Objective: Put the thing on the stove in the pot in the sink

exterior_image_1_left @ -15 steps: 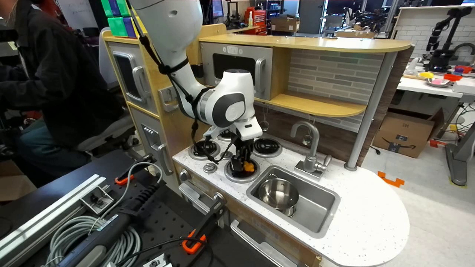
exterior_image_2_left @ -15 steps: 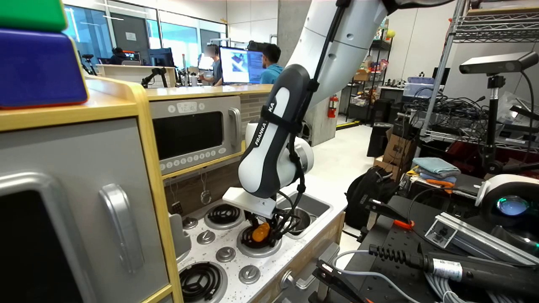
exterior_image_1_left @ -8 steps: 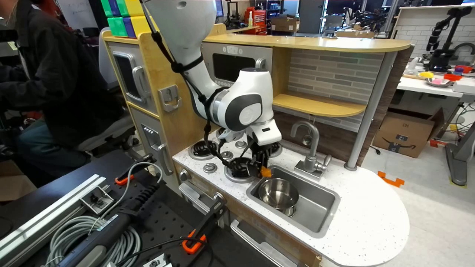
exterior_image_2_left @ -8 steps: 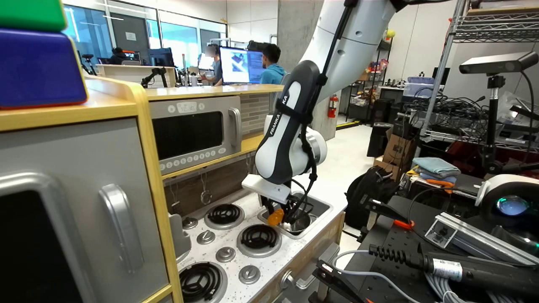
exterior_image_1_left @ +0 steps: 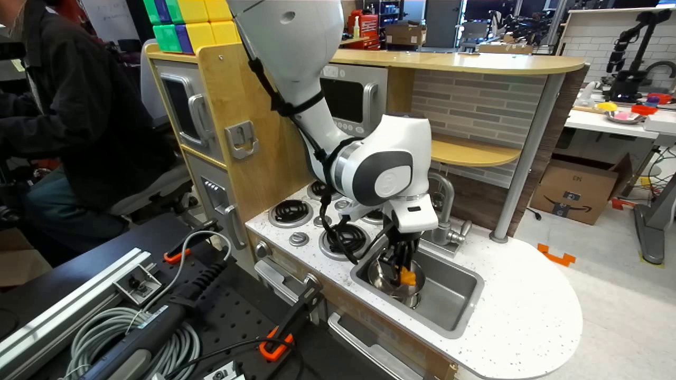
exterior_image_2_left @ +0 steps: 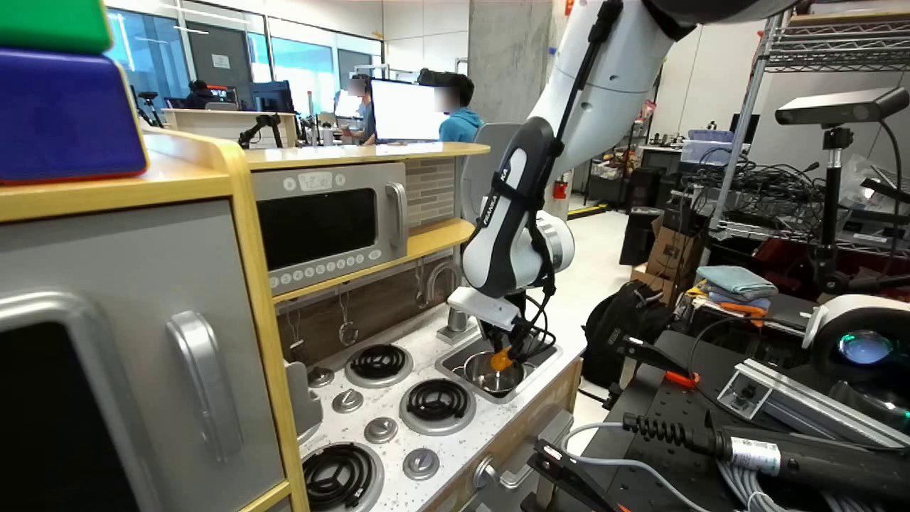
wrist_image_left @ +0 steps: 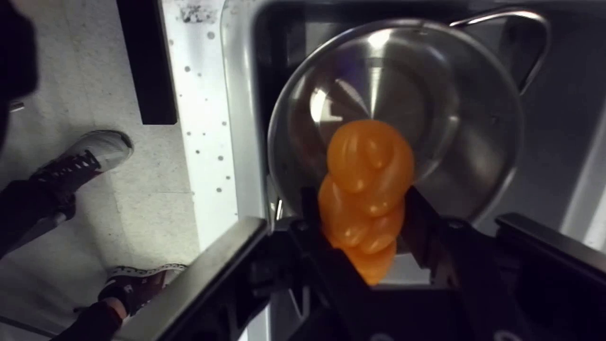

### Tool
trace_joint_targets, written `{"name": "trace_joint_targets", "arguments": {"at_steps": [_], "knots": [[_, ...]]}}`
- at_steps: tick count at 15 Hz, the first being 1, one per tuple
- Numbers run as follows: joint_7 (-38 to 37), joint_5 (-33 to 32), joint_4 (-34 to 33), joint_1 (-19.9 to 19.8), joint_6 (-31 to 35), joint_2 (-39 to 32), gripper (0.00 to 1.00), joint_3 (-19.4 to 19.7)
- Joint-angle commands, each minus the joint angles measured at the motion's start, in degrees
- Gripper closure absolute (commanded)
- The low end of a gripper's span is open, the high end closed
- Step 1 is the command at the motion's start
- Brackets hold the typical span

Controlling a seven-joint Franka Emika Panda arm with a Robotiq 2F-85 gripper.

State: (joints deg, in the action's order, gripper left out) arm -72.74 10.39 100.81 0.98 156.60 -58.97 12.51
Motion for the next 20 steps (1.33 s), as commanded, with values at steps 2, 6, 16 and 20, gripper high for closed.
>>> {"name": "trace_joint_targets", "arguments": {"at_steps": [2,6,16,20], "knots": [[-1.1,2.7,-8.6,-2.4,-5.5,-5.7,0.79,-1.5],[-2.5,2.7,-12.8,-2.4,-6.7,-8.8,0.79,-2.1],[1.3,2.1,-9.0,-2.2,-6.0,-5.0,0.15,-5.3],[6.7,1.2,0.8,-1.3,-5.7,5.3,0.0,-5.1]]}}
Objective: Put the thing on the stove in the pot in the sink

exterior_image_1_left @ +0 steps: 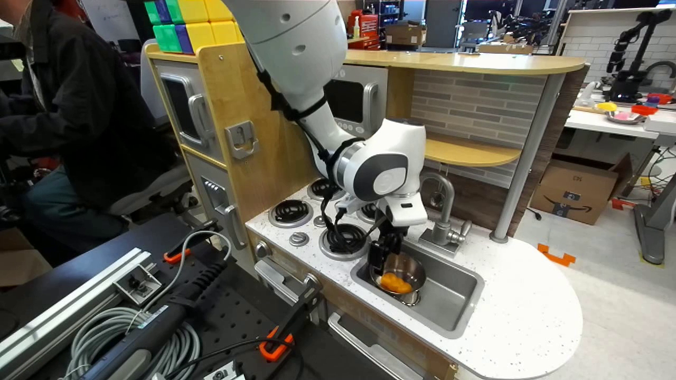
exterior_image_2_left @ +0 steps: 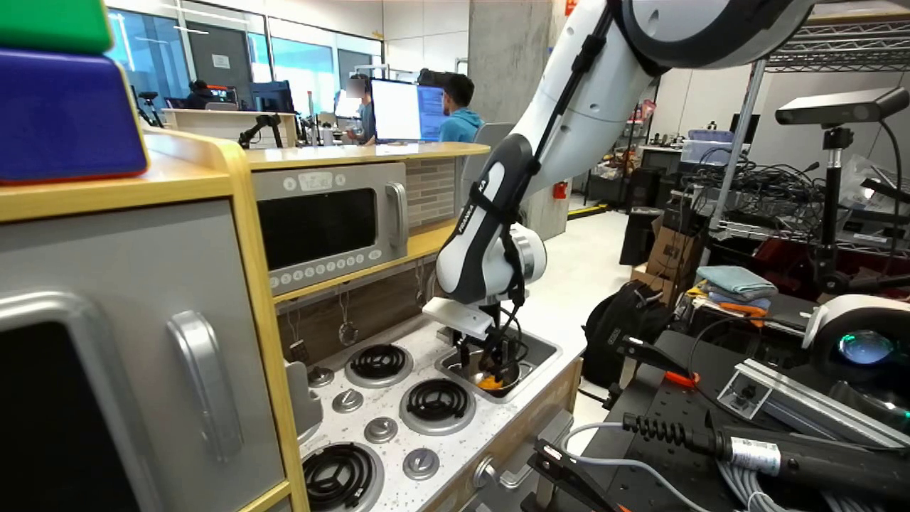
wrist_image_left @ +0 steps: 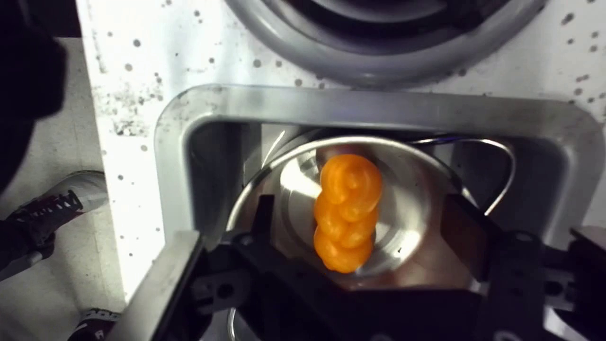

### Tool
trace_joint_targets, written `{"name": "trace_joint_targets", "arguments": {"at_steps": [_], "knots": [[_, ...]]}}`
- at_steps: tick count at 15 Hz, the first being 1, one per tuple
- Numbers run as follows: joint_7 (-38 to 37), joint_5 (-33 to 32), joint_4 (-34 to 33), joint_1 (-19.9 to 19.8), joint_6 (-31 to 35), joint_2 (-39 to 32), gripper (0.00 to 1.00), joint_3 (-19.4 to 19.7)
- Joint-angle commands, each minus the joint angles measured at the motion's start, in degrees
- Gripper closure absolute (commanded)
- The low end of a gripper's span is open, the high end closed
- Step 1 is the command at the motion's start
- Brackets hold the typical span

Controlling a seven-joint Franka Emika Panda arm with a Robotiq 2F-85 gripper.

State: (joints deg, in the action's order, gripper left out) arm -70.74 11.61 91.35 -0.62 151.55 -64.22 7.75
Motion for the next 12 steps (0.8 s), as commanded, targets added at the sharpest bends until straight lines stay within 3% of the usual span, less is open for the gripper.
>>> {"name": "trace_joint_targets", "arguments": {"at_steps": [1,6,8,9,10,12], "knots": [[6.7,-0.2,12.6,0.1,0.4,12.7,0.0,0.0],[15.9,0.1,25.7,-0.8,0.2,27.2,0.0,0.4],[21.6,0.7,29.3,-2.9,-3.7,32.9,0.0,-0.8],[24.6,0.0,30.5,-3.5,-9.0,35.9,0.0,-0.6],[19.5,0.4,24.7,-0.7,-3.9,28.2,0.0,1.2],[22.8,0.3,27.7,-1.8,-7.9,32.9,0.0,1.1]]}}
